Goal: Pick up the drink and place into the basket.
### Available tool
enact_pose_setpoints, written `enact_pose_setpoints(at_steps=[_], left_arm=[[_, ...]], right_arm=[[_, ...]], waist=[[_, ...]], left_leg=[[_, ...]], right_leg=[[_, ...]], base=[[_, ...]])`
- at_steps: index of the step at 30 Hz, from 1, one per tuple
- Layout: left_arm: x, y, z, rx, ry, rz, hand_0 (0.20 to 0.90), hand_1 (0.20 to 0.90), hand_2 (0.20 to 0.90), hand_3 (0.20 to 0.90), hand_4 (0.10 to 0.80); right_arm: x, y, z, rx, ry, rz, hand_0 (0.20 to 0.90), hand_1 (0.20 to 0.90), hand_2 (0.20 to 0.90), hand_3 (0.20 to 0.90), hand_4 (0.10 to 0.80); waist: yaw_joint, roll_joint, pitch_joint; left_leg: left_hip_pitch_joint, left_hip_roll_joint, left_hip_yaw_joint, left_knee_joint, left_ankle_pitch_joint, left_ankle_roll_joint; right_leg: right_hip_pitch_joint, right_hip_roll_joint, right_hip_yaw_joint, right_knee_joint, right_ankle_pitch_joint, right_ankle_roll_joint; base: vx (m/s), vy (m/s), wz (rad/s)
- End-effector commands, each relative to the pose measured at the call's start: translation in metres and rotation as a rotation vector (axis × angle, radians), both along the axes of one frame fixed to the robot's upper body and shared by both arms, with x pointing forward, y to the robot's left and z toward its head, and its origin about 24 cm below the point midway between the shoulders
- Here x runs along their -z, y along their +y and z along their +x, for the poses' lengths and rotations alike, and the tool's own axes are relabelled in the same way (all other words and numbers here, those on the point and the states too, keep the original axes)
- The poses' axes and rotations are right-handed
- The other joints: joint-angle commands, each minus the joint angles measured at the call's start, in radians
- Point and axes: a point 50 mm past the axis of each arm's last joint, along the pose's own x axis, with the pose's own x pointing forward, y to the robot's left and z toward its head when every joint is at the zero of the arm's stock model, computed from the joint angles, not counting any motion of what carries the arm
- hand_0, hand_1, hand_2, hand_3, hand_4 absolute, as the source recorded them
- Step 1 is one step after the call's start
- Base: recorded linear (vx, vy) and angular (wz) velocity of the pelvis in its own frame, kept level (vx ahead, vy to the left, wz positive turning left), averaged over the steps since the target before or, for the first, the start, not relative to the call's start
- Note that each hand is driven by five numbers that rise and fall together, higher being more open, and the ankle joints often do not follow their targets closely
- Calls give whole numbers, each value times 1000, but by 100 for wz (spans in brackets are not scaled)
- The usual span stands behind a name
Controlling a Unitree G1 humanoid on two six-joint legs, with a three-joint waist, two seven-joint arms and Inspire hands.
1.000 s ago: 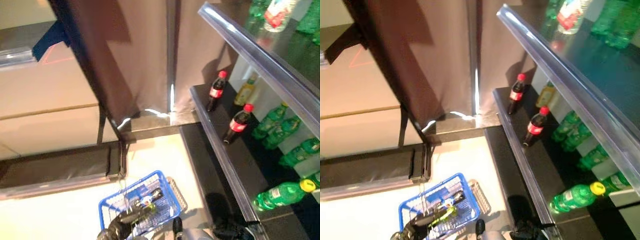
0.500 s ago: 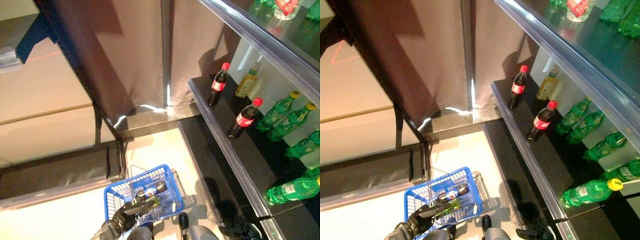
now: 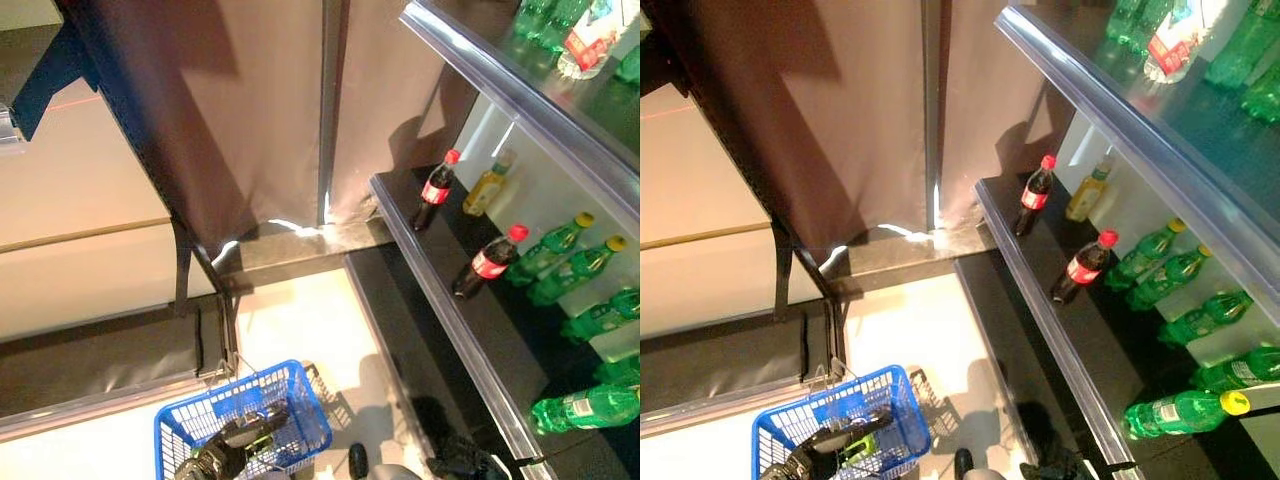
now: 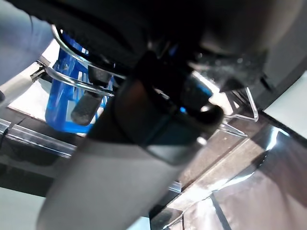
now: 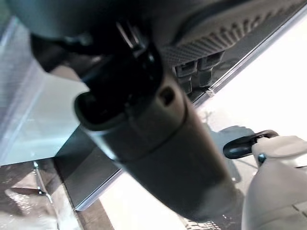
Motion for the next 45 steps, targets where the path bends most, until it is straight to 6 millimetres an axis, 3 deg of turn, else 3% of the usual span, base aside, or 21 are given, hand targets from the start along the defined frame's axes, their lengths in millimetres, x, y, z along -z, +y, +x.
enact_pose_setpoints(at_steps=[1,4,5,6,7,9,11,12,13,15,16,17,23,24,28,32,34,38,41,45], left_arm=[[-36,-12,68,52,-367,-82,300,300,300,200,100],[-34,-7,61,23,-362,-72,300,300,300,200,100],[-33,-2,54,-7,-373,-79,300,300,300,200,100],[-33,-2,54,-7,-373,-79,300,300,300,200,100],[-31,-3,50,-20,-375,-85,300,300,300,200,100],[-32,-3,51,-18,-377,-87,300,300,300,200,100],[-33,0,58,-2,-360,-68,300,300,300,200,100],[-33,0,58,-2,-360,-68,300,300,300,200,100],[-34,5,62,2,-352,-47,300,300,300,200,100],[-37,12,65,-31,-357,-34,300,300,300,200,100],[-39,15,67,-43,-360,-20,300,300,300,200,100],[-40,18,66,-56,-362,-16,300,300,300,200,100],[-38,25,57,-73,-362,5,300,300,300,200,100],[-37,28,55,-108,-355,16,300,300,300,200,100],[-36,33,53,-121,-334,30,300,300,300,200,100],[-37,37,54,-145,-332,46,300,300,300,200,100],[-37,38,54,-170,-336,48,300,300,300,200,100],[-38,33,58,-218,-361,14,300,300,300,200,100],[-35,26,57,-228,-354,8,300,300,300,200,100],[-31,24,53,-201,-318,28,300,300,300,200,100]], right_arm=[[-6,-16,-3,14,-18,-64,900,900,900,900,800],[-8,-18,3,-14,-31,-71,900,900,900,900,800],[-14,-27,10,-58,-38,-89,900,900,900,900,800],[-14,-27,10,-58,-38,-89,900,900,900,900,800],[-16,-34,13,-55,-38,-97,900,900,900,900,800],[-18,-37,14,-41,-43,-97,900,900,900,900,800],[-17,-35,16,-2,-58,-82,900,900,900,900,800],[-17,-35,16,-2,-58,-82,900,900,900,900,800],[-16,-30,15,-16,-70,-60,900,900,900,900,800],[-16,-30,18,-36,-83,-46,900,900,900,900,800],[-18,-31,22,-26,-87,-41,900,900,900,900,800],[-18,-32,24,-32,-85,-44,900,900,900,900,800],[-15,-34,17,19,-55,-53,900,900,900,900,800],[-14,-33,15,9,-41,-56,900,900,900,900,800],[-12,-30,18,34,-27,-41,900,900,900,900,800],[-9,-24,18,17,-7,-29,900,900,900,900,800],[-8,-22,16,16,8,-21,900,900,900,900,800],[-10,-26,20,6,5,-34,900,900,900,900,800],[-13,-32,25,28,-5,-51,900,900,900,900,800],[-15,-40,18,85,-8,-67,900,900,900,900,800]], waist=[[15,11,-32],[22,-2,-32],[36,-19,-32],[36,-19,-32],[48,-27,-29],[50,-28,-23],[32,-33,-10],[32,-33,-10],[15,-45,-4],[14,-48,1],[31,-44,7],[35,-43,5],[50,-20,-19],[58,-5,-31],[74,8,-66],[80,4,-93],[79,7,-98],[75,20,-90],[82,22,-82],[75,38,-82]], left_leg=[[-52,-8,-26,70,-73,-5],[-58,-22,-69,120,-105,3],[-67,-41,-136,190,-146,2],[-67,-41,-136,190,-146,2],[-76,-63,-167,239,-173,4],[-78,-71,-164,252,-184,7],[-64,-80,-131,239,-203,33],[-64,-80,-131,239,-203,33],[-52,-94,-131,239,-220,43],[-42,-92,-122,236,-223,34],[-36,-80,-104,235,-224,22],[-38,-75,-91,231,-220,19],[-48,-56,-9,189,-188,41],[-38,-40,17,161,-176,45],[-40,-18,35,138,-158,44],[-57,7,41,142,-152,26],[-59,34,55,135,-132,1],[-63,96,73,132,-91,-55],[-73,106,33,144,-83,-74],[-62,108,30,111,-67,-87]], right_leg=[[-30,0,1,124,-79,56],[-39,-10,24,123,-67,60],[-39,-19,68,108,-56,60],[-39,-19,68,108,-56,60],[-35,-22,97,108,-52,64],[-36,-29,101,114,-50,70],[-68,-65,109,127,-11,113],[-68,-65,109,127,-11,113],[-109,-89,125,109,61,153],[-148,-116,76,71,109,175],[-159,-143,-6,40,125,180],[-161,-153,-30,45,124,180],[-150,-173,-57,155,108,166],[-152,-205,-86,201,123,166],[-137,-239,-106,234,140,166],[-52,-212,-112,143,58,161],[-27,-187,-126,105,12,161],[-15,-180,-143,106,-32,144],[-2,-174,-126,101,-48,129],[11,-193,-161,103,-55,133]], base=[[10,7,-12],[11,96,-32],[17,144,-40],[57,272,-110],[45,199,-114],[25,215,-136],[-20,174,-167],[-71,74,-124],[-92,65,-90],[-144,62,-114],[-185,42,-141],[-215,31,-160],[-259,-40,-99],[-211,-110,-37],[-243,-291,-190],[-144,-359,-56],[-79,-294,-46],[-72,-100,-28],[-88,-31,3],[-63,54,-9]])
